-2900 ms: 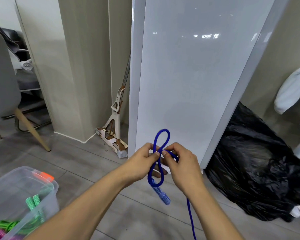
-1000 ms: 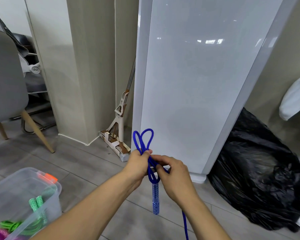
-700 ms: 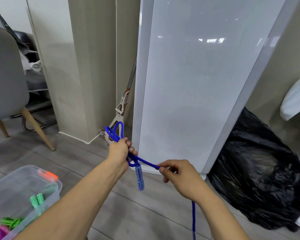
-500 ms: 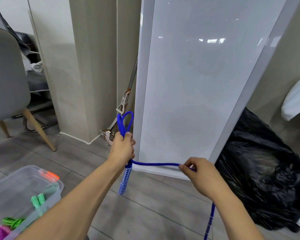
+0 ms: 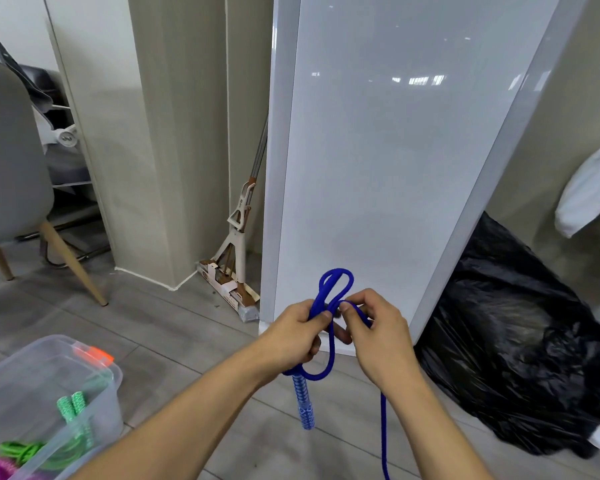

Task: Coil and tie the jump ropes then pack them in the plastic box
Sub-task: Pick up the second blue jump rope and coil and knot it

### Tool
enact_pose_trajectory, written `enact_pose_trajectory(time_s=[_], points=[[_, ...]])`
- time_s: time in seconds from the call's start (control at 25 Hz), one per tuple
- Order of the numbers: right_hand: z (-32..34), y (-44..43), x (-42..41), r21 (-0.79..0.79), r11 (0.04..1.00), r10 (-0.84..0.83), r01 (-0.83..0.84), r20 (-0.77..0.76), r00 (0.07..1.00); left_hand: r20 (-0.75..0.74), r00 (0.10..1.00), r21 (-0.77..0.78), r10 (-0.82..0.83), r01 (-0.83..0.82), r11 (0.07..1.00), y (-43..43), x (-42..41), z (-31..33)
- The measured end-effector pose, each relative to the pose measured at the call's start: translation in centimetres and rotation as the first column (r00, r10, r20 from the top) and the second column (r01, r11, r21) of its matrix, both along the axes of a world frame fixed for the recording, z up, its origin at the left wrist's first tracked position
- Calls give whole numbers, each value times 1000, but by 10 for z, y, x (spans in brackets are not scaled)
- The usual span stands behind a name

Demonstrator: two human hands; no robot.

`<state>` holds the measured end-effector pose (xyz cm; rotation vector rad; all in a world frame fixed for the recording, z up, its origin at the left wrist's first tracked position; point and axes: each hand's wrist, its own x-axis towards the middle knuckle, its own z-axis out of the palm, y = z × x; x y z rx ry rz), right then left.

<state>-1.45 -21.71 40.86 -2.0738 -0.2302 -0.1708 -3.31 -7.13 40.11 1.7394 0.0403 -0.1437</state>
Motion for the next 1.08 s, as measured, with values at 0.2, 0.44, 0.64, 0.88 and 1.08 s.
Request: enact_pose_trajectory(time_s=[0.2,0.44,0.64,0.88,1.08], points=[[-4,-1,2,-32,999,-2,2,-1,1000,-36,992,-50,-123,121,991,8,2,-3],[-7,-9,5,-86,995,-50,49,-5,999,-19,999,-252,-50,44,967,16,10,-15],[-7,-22,13,-260,966,-26,7,-73,997,-74,882,-397,465,-454,798,39,37,-27],[3,-49,17,-216,951,-229,221,-11,973,-114,794,-474,597,-572,670,52,42,-25],[5,-18,11,126,989,-67,71,-37,997,-131,923,-526,361,-373,764,21,24,-10]])
